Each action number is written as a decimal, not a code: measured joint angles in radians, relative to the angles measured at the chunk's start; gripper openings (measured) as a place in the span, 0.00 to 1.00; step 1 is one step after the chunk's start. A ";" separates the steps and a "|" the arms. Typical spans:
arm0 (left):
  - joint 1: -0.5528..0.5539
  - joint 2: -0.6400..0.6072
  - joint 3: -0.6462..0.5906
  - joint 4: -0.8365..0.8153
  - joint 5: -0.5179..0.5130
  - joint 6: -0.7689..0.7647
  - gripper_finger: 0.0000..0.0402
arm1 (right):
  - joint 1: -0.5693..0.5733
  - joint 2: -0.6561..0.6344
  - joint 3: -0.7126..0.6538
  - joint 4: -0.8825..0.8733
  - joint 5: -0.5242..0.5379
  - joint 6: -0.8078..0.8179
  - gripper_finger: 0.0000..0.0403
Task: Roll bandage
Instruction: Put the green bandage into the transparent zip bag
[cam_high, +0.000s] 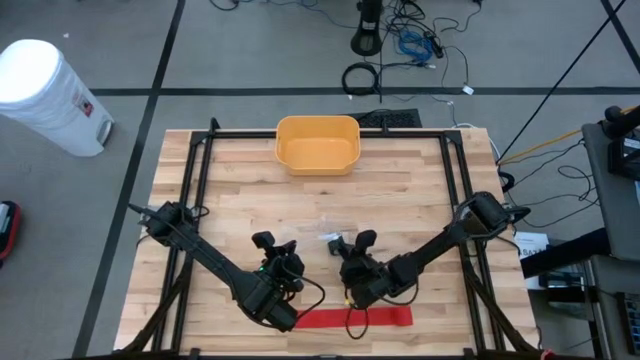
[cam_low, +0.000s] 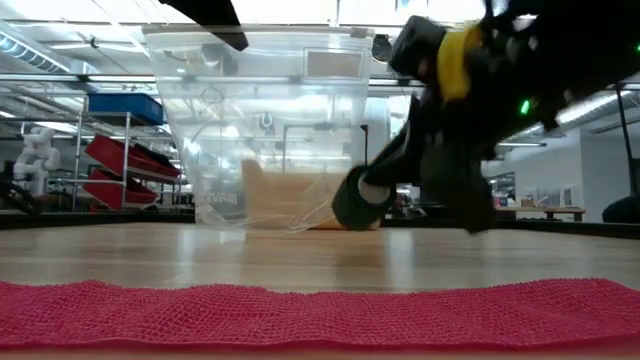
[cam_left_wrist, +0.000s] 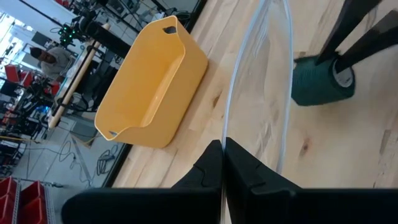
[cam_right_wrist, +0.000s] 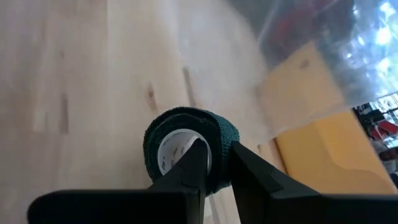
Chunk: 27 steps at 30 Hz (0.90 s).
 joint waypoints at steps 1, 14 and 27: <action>0.000 0.000 0.000 0.000 0.000 0.000 0.01 | 0.011 -0.015 0.000 0.002 0.013 0.001 0.12; 0.002 -0.001 0.000 0.001 -0.015 0.005 0.01 | 0.140 -0.259 0.002 0.015 0.051 -0.023 0.12; 0.004 -0.001 0.000 0.035 -0.022 0.007 0.01 | 0.155 -0.327 0.003 0.372 -0.002 -0.211 0.12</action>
